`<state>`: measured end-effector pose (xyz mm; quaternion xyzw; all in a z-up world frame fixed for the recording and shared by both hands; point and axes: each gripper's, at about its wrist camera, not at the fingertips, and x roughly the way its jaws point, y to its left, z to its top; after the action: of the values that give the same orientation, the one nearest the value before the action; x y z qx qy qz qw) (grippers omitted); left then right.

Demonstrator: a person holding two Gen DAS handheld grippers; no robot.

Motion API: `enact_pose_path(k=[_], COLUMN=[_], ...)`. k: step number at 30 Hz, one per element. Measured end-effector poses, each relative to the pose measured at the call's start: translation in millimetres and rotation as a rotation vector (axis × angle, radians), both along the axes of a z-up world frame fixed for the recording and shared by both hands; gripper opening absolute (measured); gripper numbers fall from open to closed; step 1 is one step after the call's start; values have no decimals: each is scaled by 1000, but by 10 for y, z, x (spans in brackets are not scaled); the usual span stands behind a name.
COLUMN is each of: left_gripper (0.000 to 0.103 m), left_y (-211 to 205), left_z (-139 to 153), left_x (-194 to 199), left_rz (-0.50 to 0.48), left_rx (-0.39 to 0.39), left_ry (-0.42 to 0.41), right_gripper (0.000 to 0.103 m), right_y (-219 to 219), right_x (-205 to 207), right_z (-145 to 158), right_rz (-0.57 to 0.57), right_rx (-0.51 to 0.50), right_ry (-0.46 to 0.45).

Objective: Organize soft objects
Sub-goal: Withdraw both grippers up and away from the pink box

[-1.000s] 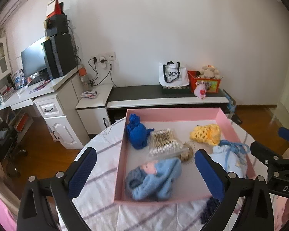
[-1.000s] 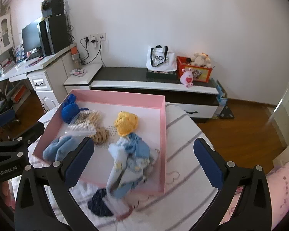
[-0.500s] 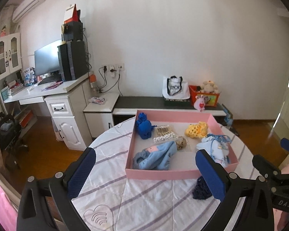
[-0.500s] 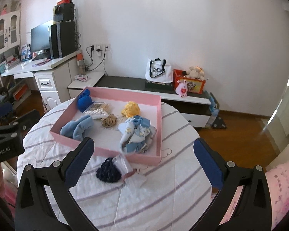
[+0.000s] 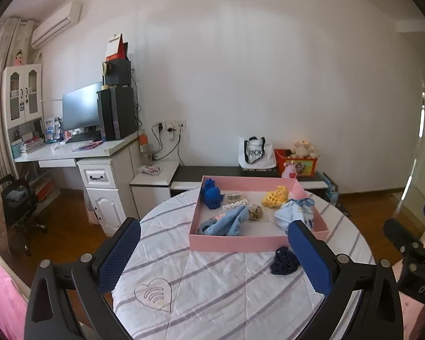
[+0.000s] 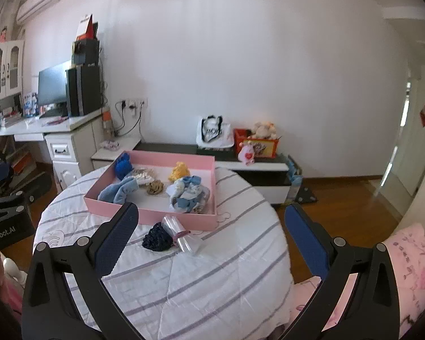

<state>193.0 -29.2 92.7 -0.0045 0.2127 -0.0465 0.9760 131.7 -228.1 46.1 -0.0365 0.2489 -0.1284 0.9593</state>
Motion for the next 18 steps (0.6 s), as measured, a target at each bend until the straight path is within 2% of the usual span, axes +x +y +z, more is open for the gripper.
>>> enact_pose_path(k=[11,18], left_gripper=[103,103], left_y=[-36,-61], left_z=[-48,-109], left_x=[-669,-994], left_rz=[13,28], left_rx=[1,8], left_ry=[-115,-192], right_gripper=[103,103], right_y=[1,61], right_x=[-491,-642], right_z=[184,203], right_rz=[-30,-8], right_rx=[-56,-58], right_ry=[-123,-151])
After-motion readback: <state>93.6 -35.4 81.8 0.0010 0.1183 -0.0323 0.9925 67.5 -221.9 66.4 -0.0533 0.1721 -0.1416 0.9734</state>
